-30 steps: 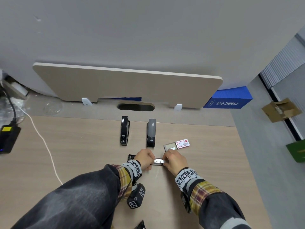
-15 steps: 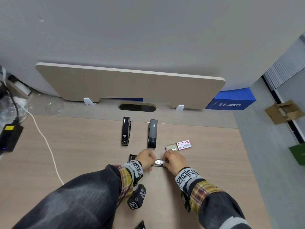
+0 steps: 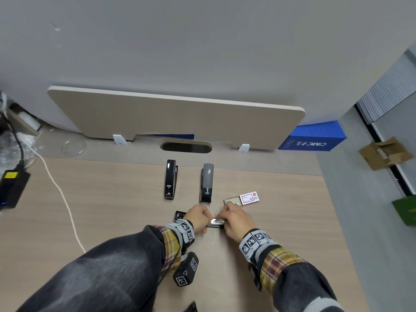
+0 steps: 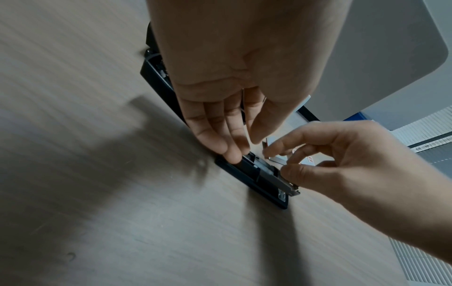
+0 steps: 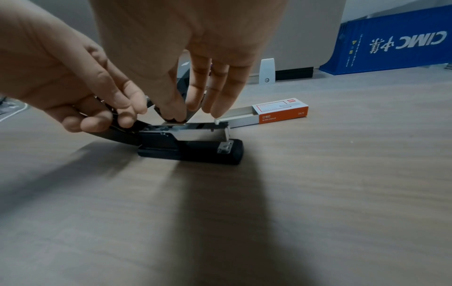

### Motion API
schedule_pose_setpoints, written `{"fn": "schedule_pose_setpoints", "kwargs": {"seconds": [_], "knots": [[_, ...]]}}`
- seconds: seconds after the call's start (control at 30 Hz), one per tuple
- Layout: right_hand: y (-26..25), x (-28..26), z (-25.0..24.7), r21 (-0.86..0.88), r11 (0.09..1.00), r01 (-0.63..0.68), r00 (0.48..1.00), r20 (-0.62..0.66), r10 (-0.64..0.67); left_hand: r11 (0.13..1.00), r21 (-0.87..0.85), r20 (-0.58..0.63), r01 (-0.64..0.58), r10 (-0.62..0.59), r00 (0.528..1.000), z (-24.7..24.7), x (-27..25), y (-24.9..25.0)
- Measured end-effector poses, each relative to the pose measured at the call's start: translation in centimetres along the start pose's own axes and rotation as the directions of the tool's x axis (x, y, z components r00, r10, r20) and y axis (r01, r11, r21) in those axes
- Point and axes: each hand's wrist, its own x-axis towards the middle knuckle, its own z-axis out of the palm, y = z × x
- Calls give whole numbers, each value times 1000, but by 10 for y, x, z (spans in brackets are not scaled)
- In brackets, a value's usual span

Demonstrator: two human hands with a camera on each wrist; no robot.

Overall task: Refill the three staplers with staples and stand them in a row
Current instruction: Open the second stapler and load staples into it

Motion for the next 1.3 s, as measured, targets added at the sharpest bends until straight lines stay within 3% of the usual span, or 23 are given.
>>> {"fn": "schedule_pose_setpoints", "kwargs": {"seconds": [0.13,0.37,0.43,0.5,0.57,0.63,0.73,0.83,0.9,1.0,1.13,1.3], "knots": [[-5,0,5,-31,998,56,997,49,-55,1000,9,1,-4,4,1000,0,0,-1],[3,-8,2,-14,1000,-13,1000,29,13,1000,27,8,-8,8,1000,-1,-2,-1],[5,-10,-1,8,998,-59,998,-7,59,998,48,-41,-32,34,999,-3,-5,6],[8,-11,-5,3,994,-113,994,-4,113,976,198,-133,-84,112,985,-11,-9,15],[11,-12,-9,-39,986,-165,986,27,166,884,446,-177,-139,239,955,-22,-14,23],[14,-13,-9,-93,971,-221,971,68,227,738,657,-116,-151,296,948,-31,-17,23],[15,-16,-5,-137,946,-294,945,110,309,572,817,-6,-78,144,990,-38,-21,12],[15,-16,2,-72,931,-357,924,116,363,618,785,4,-40,59,998,-45,-21,-3],[14,-17,7,22,922,-386,917,121,381,697,712,7,-89,119,993,-48,-19,-4],[15,-19,10,127,911,-393,918,117,380,738,641,8,-214,272,962,-46,-20,7],[18,-23,9,225,898,-377,924,155,349,685,640,62,-349,407,911,-30,-21,24],[19,-30,5,278,878,-389,920,166,355,549,752,93,-365,460,883,2,-11,28]]}}
